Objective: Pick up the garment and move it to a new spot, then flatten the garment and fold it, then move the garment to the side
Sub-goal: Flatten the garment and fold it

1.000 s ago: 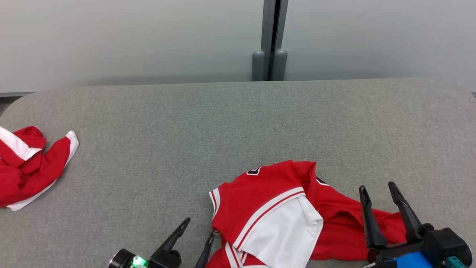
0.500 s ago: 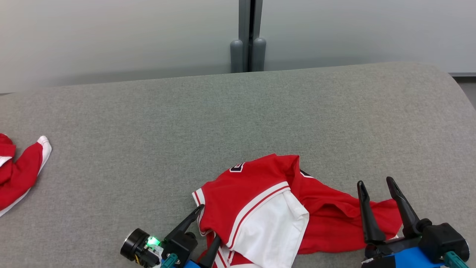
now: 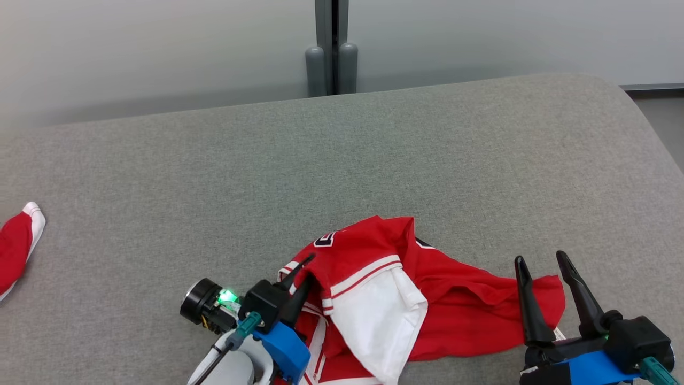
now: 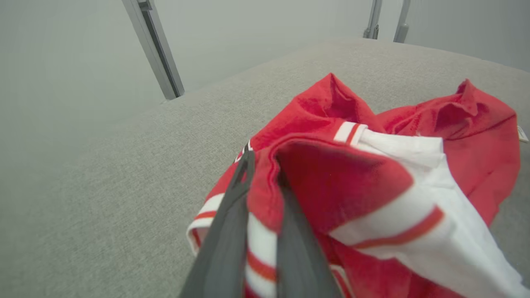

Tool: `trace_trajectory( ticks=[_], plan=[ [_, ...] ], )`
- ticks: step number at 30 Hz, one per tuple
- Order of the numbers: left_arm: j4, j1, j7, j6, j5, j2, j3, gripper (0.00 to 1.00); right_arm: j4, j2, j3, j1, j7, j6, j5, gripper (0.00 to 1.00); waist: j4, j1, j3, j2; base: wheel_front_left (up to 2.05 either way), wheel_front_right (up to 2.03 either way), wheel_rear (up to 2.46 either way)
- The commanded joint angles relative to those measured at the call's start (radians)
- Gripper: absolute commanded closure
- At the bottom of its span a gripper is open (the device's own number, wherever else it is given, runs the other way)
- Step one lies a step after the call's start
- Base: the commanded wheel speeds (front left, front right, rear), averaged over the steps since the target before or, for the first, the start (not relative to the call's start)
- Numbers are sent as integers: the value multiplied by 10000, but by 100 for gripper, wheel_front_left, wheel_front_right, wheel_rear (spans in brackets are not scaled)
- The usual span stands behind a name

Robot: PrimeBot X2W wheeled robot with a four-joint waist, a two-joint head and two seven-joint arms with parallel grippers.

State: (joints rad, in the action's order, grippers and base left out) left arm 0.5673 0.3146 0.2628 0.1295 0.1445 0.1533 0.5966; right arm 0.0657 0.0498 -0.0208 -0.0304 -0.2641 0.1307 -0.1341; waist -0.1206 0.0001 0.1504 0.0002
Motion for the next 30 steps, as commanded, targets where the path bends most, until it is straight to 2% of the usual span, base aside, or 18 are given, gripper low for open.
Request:
trace_trajectory(
  ticks=[1,9,15,22,28,29,30],
  plan=[
    [-144,169,28,11,168,18,-242,100,29,11,66,-82,-4,4,-64,0,119,-1,-37,-2,0,0,0],
    [-1103,403,30,-73,813,442,-1579,100,88,13,39,10,-4,4,-20,0,747,-1,-151,-2,0,0,0],
    [-1308,853,30,-58,1045,1001,-2285,100,156,16,12,225,-4,2,47,0,824,-1,-91,-2,0,0,0],
    [-944,2030,-43,-26,1346,1609,-2841,100,326,79,179,434,-4,2,6,0,392,-1,227,-2,0,0,0],
    [291,2991,-118,-1,1618,1830,-2930,100,511,68,242,470,-4,2,-51,0,-70,-1,503,-2,0,0,0],
    [568,3102,-111,0,1685,1841,-2986,85,529,64,224,502,-4,4,-70,0,-144,-1,557,-2,0,0,0],
    [842,3181,-106,0,1686,1869,-2997,49,554,60,222,535,-4,4,-74,0,-194,-1,606,-2,0,0,0]
  ],
)
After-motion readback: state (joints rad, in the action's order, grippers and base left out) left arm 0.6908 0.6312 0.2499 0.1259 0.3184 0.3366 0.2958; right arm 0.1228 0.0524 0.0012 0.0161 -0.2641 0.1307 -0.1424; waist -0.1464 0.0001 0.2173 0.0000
